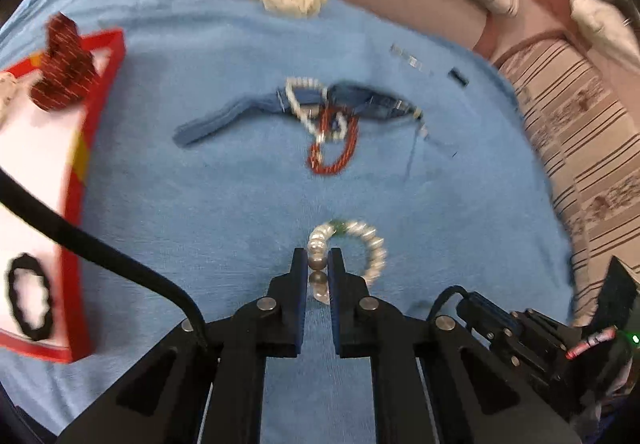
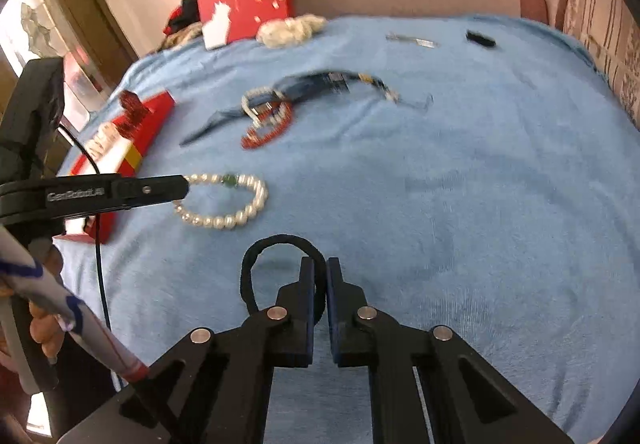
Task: Organize jewelry
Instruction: 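Place the pearl bracelet and black hair tie into the tray with both tools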
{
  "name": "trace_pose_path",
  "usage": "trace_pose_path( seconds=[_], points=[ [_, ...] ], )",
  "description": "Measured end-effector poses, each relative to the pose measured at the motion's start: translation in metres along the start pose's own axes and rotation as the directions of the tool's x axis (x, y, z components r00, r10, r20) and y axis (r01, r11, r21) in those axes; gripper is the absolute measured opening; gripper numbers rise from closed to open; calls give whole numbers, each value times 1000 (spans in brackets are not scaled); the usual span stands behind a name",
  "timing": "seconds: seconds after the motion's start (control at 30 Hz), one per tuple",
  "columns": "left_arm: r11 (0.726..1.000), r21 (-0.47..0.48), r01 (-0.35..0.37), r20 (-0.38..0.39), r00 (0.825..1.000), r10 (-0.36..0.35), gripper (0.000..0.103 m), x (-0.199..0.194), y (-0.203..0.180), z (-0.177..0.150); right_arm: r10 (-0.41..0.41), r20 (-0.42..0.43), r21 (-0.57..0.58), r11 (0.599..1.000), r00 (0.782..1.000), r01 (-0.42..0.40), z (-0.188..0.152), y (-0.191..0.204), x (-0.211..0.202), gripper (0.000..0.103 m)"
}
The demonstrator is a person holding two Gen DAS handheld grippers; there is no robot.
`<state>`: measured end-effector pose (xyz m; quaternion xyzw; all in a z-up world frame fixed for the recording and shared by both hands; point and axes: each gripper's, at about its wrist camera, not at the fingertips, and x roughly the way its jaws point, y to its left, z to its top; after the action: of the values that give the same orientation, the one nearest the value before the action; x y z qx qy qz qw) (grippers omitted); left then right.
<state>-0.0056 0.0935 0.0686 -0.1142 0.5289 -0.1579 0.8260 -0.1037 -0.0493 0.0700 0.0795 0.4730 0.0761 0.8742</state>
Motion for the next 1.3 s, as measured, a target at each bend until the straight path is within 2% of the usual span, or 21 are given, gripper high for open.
trace_pose_path(
  seconds=[0.13, 0.27, 0.37, 0.5, 0.67, 0.8, 1.1, 1.3],
  points=[
    [1000, 0, 12, 83, 997, -11, 9, -51, 15, 3, 28, 39, -37, 999, 999, -27, 13, 20, -17, 6],
    [1000, -14, -10, 157, 987, 12, 9, -97, 41, 10, 86, 54, -56, 995, 995, -83, 31, 46, -25, 6],
    [998, -64, -29, 191, 981, 41, 9, -124, 75, 21, 129, 52, -77, 989, 990, -124, 45, 71, -24, 6],
    [989, -129, -71, 198, 975, 96, 9, -140, 124, 33, 179, 43, -142, 975, 983, -172, 60, 119, -17, 6],
    [975, -204, -83, 178, 977, 120, 9, -134, 174, 46, 212, 16, -241, 949, 977, -202, 77, 184, 7, 6],
    [965, -238, -110, 151, 977, 148, 9, -118, 205, 51, 201, -24, -301, 933, 979, -199, 88, 224, 40, 6],
    [937, -305, -169, 83, 976, 203, 9, -85, 276, 65, 141, -108, -346, 923, 984, -170, 111, 265, 121, 6],
    [939, -295, -178, 76, 975, 209, 9, -75, 286, 71, 119, -150, -334, 928, 981, -164, 117, 274, 158, 6]
  ],
)
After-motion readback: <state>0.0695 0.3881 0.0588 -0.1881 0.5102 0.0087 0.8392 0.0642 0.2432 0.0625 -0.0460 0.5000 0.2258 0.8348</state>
